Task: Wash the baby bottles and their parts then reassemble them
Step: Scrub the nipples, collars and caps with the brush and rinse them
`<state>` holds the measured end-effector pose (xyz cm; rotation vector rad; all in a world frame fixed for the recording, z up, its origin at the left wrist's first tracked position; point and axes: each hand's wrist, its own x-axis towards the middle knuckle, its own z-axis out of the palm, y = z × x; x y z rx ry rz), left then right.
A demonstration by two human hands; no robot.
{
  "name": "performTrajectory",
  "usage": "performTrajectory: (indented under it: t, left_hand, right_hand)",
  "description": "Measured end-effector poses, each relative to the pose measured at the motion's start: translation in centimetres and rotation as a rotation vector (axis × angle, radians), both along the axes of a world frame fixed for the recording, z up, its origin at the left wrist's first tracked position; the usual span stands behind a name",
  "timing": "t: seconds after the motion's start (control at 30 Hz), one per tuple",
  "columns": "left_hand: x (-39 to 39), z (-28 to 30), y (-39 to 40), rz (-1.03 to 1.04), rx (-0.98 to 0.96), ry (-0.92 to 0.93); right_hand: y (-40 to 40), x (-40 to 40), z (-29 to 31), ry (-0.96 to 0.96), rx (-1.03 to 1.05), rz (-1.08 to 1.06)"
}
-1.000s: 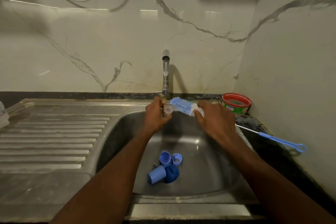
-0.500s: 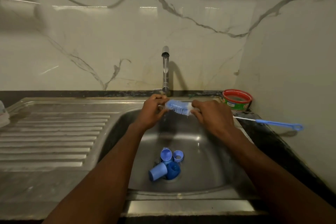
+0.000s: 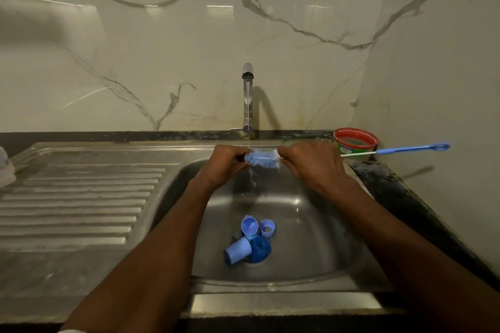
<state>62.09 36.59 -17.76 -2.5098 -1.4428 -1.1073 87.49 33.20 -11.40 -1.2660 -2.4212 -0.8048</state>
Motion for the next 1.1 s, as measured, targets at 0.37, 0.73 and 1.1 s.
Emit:
performTrajectory:
  t: [0.37, 0.73, 1.1]
  left_hand:
    - [1.3, -1.1, -0.4, 0.081, 0.061, 0.083]
    - [0.9, -0.3, -0.9, 0.250, 0.014, 0.305]
    - [0.3, -0.3, -0.8, 0.119, -0.170, 0.091]
  right_hand:
    - [2.3, 0.3, 0.4, 0.473, -0.766, -0.166]
    - [0.6, -0.7, -0.6, 0.087, -0.316, -0.064]
    - [2.1, 0.5, -1.8, 0.067, -0.196, 0.006]
